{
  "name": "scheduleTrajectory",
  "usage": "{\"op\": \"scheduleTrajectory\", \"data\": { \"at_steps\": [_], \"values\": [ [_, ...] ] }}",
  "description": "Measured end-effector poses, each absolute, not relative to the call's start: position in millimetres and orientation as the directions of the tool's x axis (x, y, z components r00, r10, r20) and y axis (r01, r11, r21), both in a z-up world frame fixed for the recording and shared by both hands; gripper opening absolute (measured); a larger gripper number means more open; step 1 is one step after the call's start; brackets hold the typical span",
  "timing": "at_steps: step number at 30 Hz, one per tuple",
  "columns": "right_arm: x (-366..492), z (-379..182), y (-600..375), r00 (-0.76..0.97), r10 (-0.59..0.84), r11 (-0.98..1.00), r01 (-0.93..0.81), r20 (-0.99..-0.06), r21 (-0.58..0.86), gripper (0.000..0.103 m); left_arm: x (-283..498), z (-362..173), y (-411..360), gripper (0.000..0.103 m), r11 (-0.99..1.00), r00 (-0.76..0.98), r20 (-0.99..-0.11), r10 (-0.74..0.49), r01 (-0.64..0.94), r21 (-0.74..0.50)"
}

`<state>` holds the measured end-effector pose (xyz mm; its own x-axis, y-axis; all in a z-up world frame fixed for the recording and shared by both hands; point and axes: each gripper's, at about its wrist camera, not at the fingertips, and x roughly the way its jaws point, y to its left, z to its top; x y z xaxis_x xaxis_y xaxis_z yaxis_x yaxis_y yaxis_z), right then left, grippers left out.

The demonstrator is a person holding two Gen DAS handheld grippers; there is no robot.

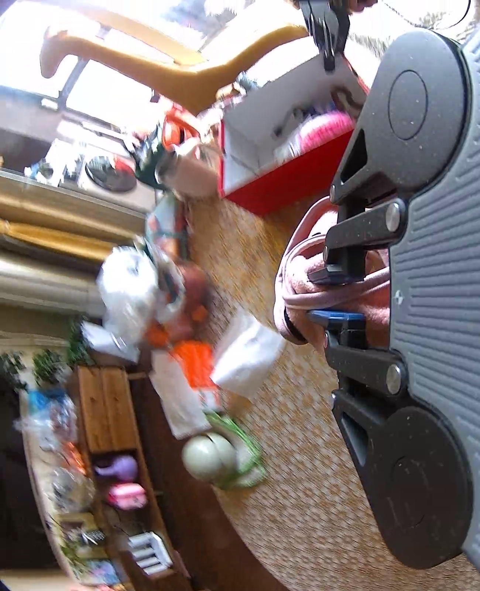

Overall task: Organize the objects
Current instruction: 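Carry the pink cloth bag into the shoebox and open the left tool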

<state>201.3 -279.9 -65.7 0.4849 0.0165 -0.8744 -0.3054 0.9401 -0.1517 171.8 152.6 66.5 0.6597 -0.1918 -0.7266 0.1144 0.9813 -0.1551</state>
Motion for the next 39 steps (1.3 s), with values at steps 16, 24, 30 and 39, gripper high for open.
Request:
{"op": "scheduleTrajectory", "data": {
  "at_steps": [16,24,30,39],
  "values": [
    [201.4,-66.0,-281.1,0.485,0.033,0.942,-0.308,-0.874,-0.135,0.008,209.3,95.1,0.1,0.013,0.913,0.628,-0.688,-0.363,0.388,-0.127],
    [202.4,-66.4,-281.5,0.484,0.042,0.943,-0.308,-0.874,-0.125,0.007,238.0,86.8,-67.7,0.013,0.891,0.608,-0.704,-0.367,0.448,-0.078],
    [202.7,-66.6,-282.7,0.483,0.048,0.943,-0.312,-0.874,-0.120,0.007,259.3,64.0,-108.4,0.013,0.876,0.580,-0.730,-0.362,0.479,-0.054],
    [203.4,-67.1,-284.4,0.477,0.062,0.943,-0.316,-0.877,-0.106,0.007,287.8,33.2,-142.7,0.013,0.870,0.560,-0.760,-0.330,0.493,-0.014]
  ]
}}
